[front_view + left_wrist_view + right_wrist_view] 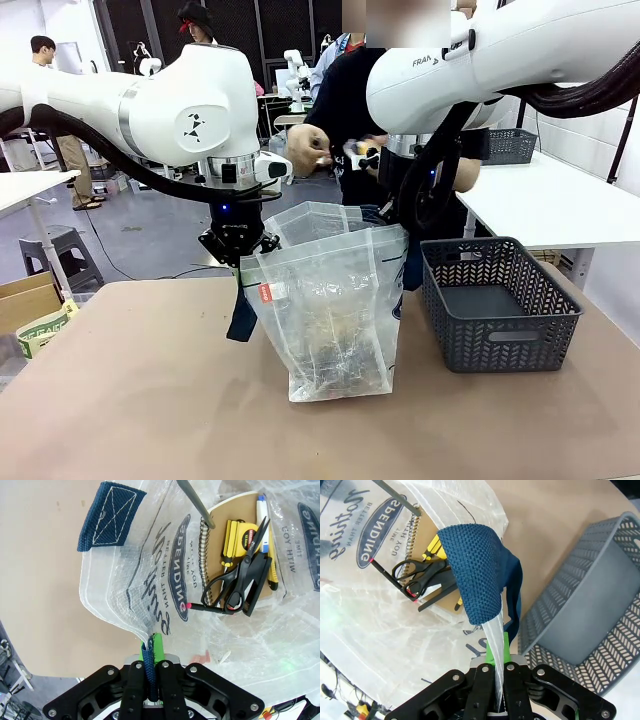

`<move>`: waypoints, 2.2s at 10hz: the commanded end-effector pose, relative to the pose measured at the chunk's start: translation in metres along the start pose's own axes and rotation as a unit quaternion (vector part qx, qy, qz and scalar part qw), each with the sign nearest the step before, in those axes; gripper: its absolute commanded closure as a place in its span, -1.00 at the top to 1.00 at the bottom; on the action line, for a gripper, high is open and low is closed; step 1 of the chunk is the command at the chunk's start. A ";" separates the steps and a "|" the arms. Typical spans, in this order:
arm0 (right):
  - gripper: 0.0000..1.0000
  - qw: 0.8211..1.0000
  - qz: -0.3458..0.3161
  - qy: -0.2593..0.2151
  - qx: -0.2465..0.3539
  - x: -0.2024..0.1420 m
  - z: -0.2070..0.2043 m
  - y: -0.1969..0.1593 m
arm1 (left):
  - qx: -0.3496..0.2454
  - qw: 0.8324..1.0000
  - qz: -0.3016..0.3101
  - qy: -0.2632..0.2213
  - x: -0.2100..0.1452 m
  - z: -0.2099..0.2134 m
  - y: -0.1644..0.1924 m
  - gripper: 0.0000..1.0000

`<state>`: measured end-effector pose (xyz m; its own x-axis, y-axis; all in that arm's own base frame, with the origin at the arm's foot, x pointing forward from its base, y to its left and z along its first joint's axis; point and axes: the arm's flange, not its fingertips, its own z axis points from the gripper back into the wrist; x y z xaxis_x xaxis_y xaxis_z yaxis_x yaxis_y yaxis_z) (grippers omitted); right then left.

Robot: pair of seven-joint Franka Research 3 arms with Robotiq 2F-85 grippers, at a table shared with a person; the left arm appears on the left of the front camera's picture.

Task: Transfer purchased items from the store into the shopping bag.
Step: Move the Reusable shopping bag to the right side of the table.

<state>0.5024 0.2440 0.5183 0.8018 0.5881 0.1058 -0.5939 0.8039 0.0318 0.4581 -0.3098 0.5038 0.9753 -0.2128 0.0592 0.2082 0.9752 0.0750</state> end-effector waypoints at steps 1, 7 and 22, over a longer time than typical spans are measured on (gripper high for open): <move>-1.00 1.000 -0.004 0.002 0.000 -0.002 0.000 -0.003 | 0.001 1.000 0.006 -0.001 0.000 0.002 0.003 -1.00; -1.00 1.000 -0.004 0.002 0.000 -0.002 0.000 -0.003 | 0.001 1.000 0.006 -0.001 0.000 0.002 0.003 -1.00; -1.00 1.000 -0.004 0.002 0.000 -0.002 0.000 -0.003 | 0.001 1.000 0.006 -0.001 0.000 0.002 0.003 -1.00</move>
<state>0.5024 0.2440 0.5182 0.8018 0.5882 0.1057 -0.5939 0.8039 0.0318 0.4581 -0.3098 0.5038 0.9753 -0.2127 0.0592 0.2081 0.9752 0.0750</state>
